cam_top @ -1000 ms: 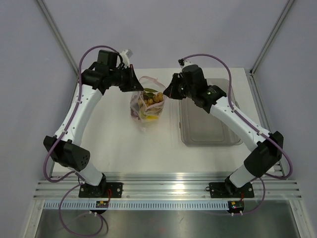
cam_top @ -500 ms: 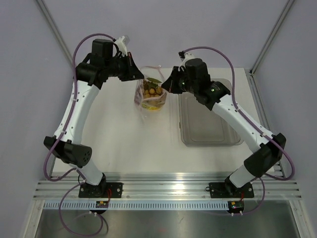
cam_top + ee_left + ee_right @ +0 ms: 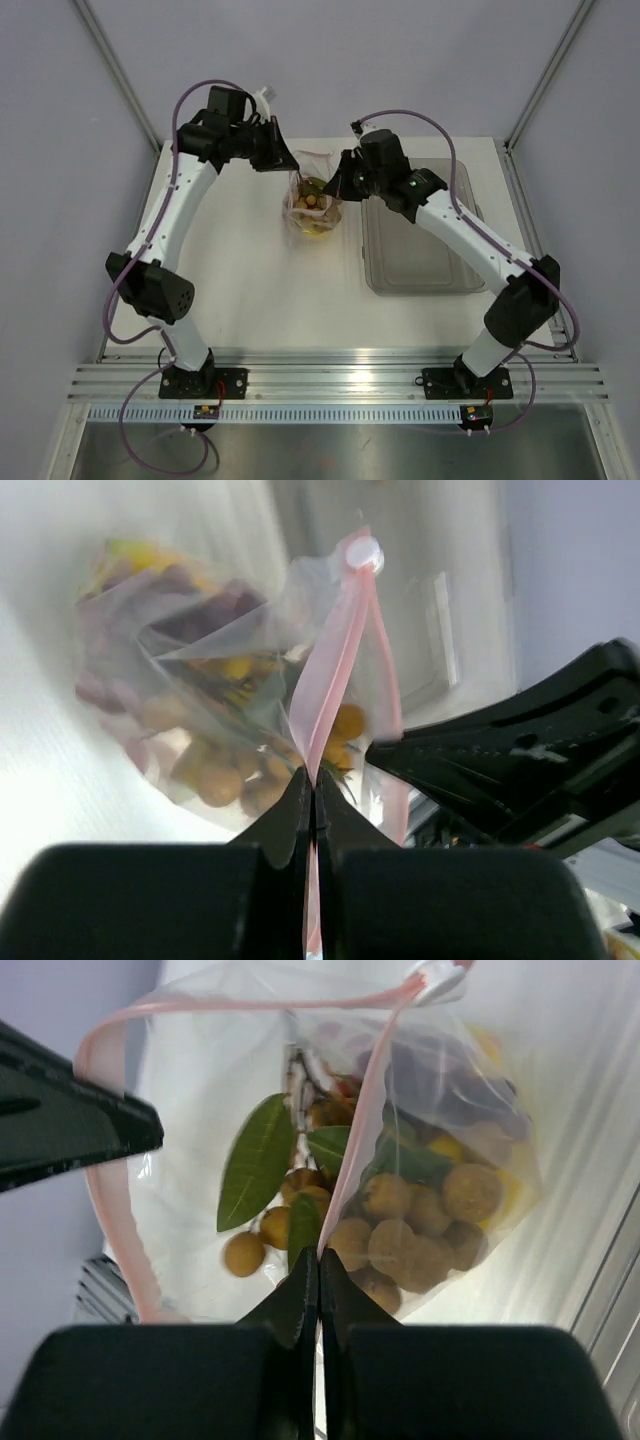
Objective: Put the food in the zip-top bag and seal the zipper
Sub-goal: Adjust the zipper food storage bag at the center of the board.
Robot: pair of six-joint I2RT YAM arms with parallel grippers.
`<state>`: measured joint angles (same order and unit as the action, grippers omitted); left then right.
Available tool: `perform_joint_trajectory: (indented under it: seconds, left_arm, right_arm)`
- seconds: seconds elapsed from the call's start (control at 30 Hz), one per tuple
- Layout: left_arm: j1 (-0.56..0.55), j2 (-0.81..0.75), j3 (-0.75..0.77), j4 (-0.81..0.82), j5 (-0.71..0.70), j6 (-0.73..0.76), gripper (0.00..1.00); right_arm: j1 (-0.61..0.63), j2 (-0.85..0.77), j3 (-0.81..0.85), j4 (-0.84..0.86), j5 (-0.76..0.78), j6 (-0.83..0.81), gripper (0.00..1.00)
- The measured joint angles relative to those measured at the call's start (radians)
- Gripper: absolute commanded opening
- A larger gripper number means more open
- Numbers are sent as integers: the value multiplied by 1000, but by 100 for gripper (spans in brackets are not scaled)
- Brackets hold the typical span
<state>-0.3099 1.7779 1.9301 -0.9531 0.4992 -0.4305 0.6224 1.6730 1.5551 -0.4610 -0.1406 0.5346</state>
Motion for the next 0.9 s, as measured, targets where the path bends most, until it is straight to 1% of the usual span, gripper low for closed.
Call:
perform_joint_trajectory:
  seconds: [0.07,0.13,0.23,0.33,0.4,0.47,0.57,0.63,0.7,0.77,0.83,0.9]
  left_arm:
    - [0,-34,91,23,0,1,0]
    - [1,-95,100,51,6,1,0]
    - [0,-213,2,106,23,0,0]
    - [-2,-270,-183,185,40,0,0]
    - [-2,-237,-268,194,45,1,0]
    - [-2,-163,-296,174,47,2,0]
    - [-2,-72,-260,98,47,4,0]
    - [-2,-64,-175,48,46,4,0]
    - [-2,-89,-50,43,43,7,0]
    - [-2,-132,35,50,38,11,0]
    - [-2,-196,54,72,40,12,0]
    - [-2,-249,34,90,47,11,0]
  right_arm:
    - [0,-54,41,6,11,-4,0]
    - [0,-128,48,30,19,-4,0]
    - [0,-220,18,77,24,2,0]
    - [4,-250,-86,146,27,17,0]
    - [8,-219,-151,153,29,24,0]
    - [10,-151,-193,126,29,32,0]
    - [10,-104,-199,61,35,38,0]
    - [12,-115,-161,36,42,37,0]
    - [12,-144,-103,38,46,33,0]
    - [14,-195,-65,56,51,29,0]
    - [20,-243,-56,80,53,29,0]
    - [27,-277,-58,99,52,31,0]
